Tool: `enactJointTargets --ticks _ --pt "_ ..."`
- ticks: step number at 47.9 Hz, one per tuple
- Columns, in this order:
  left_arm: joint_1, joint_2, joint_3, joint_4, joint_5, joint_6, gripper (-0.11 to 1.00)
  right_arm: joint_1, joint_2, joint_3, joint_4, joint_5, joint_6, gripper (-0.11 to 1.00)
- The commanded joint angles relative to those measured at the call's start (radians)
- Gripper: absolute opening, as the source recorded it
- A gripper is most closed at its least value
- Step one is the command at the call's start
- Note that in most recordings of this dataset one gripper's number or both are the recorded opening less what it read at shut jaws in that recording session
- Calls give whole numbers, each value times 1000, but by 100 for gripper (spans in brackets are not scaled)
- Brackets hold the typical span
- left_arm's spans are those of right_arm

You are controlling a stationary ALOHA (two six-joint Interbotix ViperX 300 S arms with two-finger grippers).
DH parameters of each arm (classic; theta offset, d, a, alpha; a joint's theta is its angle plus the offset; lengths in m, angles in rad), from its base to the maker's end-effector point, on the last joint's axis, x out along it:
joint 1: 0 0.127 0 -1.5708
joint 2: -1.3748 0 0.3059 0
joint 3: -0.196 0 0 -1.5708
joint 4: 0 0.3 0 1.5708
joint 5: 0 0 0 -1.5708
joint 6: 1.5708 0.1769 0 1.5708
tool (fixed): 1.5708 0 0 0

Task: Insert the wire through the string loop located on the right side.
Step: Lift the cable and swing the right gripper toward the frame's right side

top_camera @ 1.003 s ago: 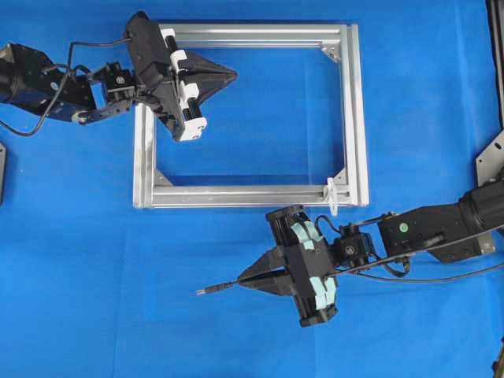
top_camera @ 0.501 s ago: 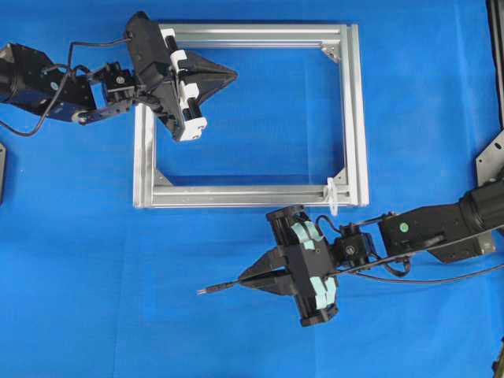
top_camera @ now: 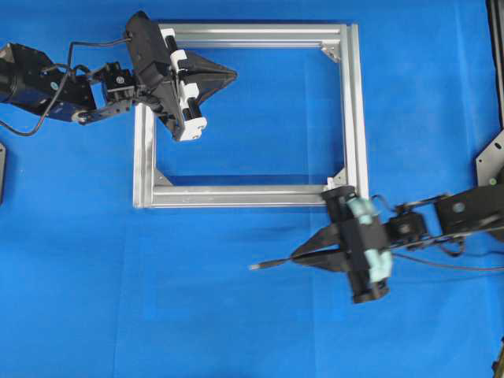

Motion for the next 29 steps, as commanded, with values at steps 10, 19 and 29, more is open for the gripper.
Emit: enactJointTargets --ticks 10,19,29 --pt "-2 -35 -12 3 -5 0 0 11 -204 195 25 -5 3 -4" --pt "-2 -35 -14 3 -5 0 0 11 -359 307 34 48 3 -4" --pt "-2 -35 -14 3 -5 0 0 11 -489 382 34 109 3 -4"
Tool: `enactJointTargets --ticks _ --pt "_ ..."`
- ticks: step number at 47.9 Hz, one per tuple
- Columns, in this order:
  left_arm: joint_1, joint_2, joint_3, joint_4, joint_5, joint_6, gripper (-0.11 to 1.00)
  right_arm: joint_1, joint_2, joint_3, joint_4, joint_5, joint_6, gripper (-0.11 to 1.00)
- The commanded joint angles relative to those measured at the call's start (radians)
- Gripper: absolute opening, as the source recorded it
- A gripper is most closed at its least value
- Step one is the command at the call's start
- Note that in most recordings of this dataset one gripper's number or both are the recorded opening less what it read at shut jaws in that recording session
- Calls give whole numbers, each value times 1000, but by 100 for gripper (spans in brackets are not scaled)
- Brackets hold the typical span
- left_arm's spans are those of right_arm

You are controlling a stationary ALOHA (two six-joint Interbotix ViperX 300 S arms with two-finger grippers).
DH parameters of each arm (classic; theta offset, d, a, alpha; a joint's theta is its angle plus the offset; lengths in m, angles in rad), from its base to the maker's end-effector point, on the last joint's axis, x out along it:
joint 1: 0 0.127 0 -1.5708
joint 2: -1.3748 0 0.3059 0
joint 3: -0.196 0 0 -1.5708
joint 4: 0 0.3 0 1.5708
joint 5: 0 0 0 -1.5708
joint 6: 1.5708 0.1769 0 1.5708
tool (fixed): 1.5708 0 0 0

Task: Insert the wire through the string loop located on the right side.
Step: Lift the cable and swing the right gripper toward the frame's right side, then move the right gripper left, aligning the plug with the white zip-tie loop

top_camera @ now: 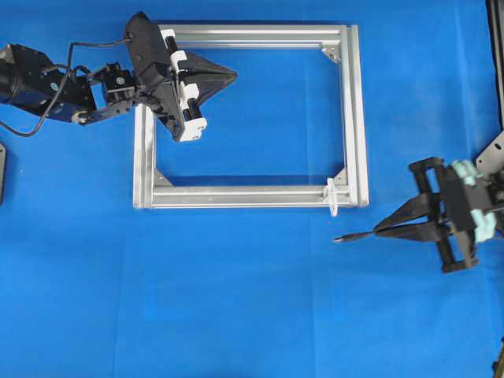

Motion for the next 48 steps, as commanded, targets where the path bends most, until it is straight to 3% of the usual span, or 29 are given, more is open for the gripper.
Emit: enactJointTargets --ticks 1,16,35,48 --pt "-2 -35 -12 5 -6 0 0 5 -44 11 2 17 -2 -4" --pt "-2 -35 -12 6 -6 0 0 -5 -72 29 2 29 -2 -4" --pt "-2 -35 -12 8 -5 0 0 -175 -75 46 0 31 -8 -4" --pt "-2 -35 -11 8 -5 0 0 -193 -77 46 -2 26 -9 -4"
